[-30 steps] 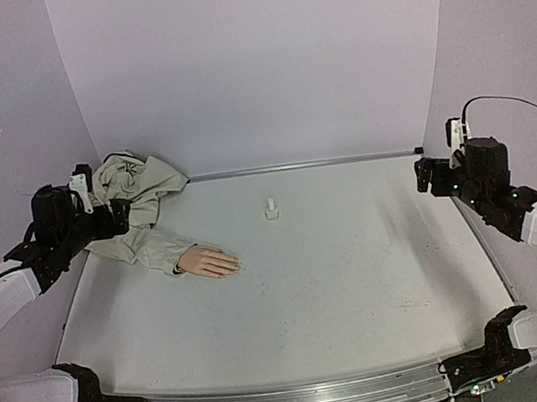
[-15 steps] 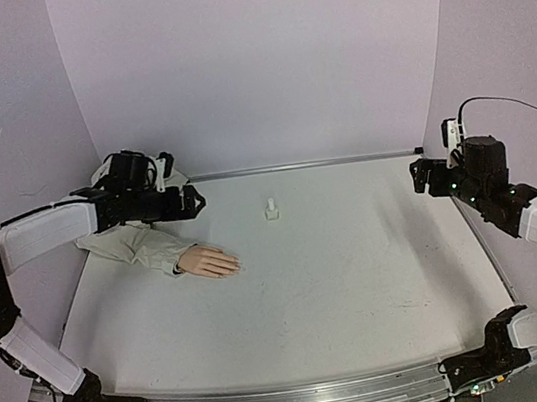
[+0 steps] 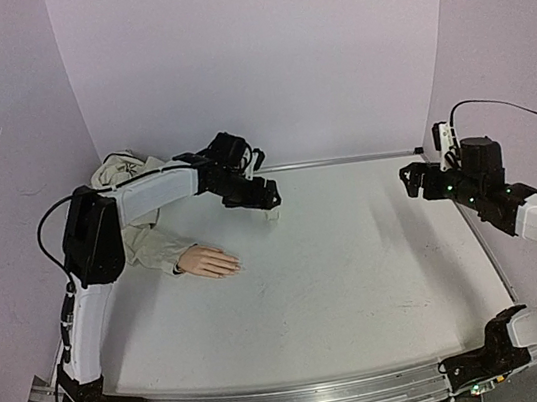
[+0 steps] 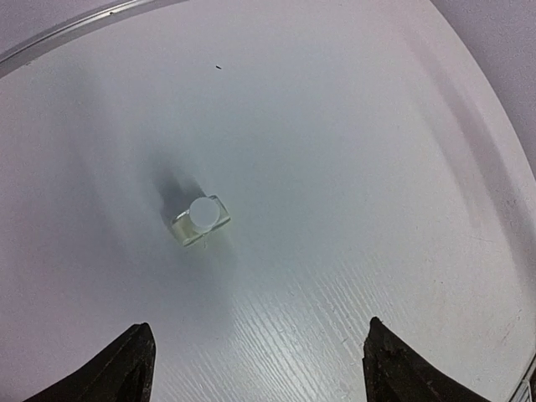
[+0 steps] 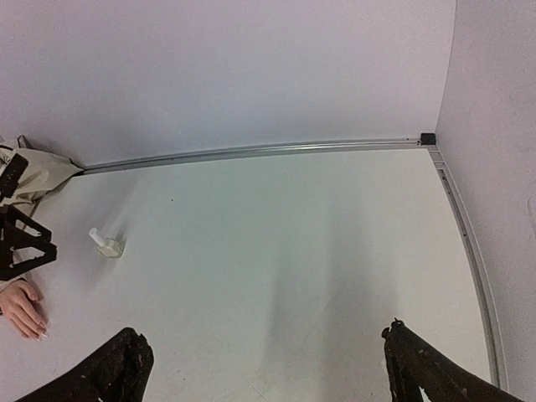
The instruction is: Paint the nails
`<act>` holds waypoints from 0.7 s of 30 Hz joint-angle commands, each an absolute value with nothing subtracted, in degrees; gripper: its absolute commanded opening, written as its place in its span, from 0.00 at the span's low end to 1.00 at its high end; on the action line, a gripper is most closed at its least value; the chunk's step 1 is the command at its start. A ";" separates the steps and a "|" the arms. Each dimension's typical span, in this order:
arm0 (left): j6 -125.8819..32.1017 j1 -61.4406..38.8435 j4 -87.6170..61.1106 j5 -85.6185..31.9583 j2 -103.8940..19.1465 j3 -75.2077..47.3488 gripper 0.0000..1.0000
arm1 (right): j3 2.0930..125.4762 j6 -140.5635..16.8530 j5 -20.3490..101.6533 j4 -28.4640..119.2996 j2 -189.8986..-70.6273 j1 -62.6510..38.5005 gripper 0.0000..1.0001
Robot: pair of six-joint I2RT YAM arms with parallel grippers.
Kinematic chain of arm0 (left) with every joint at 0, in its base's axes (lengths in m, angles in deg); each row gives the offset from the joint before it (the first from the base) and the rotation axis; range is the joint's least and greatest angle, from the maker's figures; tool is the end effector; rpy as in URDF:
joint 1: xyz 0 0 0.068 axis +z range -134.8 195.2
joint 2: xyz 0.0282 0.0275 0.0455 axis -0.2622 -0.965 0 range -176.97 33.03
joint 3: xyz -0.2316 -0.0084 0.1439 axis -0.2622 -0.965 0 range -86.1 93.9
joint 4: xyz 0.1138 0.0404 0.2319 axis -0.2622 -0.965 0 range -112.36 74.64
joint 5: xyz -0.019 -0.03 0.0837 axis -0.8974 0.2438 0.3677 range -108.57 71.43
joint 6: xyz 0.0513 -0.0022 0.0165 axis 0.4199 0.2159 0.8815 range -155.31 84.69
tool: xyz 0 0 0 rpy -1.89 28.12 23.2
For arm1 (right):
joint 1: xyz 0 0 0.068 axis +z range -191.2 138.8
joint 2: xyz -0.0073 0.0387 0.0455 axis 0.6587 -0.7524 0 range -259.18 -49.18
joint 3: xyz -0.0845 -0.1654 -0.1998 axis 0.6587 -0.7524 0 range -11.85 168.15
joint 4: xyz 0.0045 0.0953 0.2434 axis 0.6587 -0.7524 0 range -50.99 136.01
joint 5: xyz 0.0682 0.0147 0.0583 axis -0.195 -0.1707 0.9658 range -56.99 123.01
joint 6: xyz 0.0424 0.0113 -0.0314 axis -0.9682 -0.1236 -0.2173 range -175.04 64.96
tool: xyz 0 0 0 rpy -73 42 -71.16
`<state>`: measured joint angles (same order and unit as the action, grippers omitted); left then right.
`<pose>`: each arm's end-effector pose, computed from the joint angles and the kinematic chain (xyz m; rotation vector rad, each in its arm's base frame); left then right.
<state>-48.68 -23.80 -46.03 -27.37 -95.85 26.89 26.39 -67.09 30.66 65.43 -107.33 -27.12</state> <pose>0.3951 -0.3270 0.2303 0.6190 2.3814 -0.6021 0.2342 0.0572 0.3097 0.0041 1.5886 0.3243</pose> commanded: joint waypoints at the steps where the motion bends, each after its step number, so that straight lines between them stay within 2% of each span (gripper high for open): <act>1: -45.89 -23.75 -54.57 -25.56 -102.08 38.92 0.85 | 29.47 -68.25 33.50 69.04 -107.59 -27.50 0.98; 9: -44.70 -23.91 -58.16 -24.05 -110.16 49.41 0.76 | 30.66 -68.79 34.02 69.46 -108.39 -27.57 0.98; 17: -42.52 -23.91 -58.80 -21.57 -114.52 55.65 0.61 | 31.13 -68.93 34.28 69.57 -109.53 -27.58 0.98; 21: -41.55 -23.91 -58.78 -21.90 -116.34 57.96 0.61 | 31.22 -68.93 34.33 69.57 -109.65 -27.58 0.98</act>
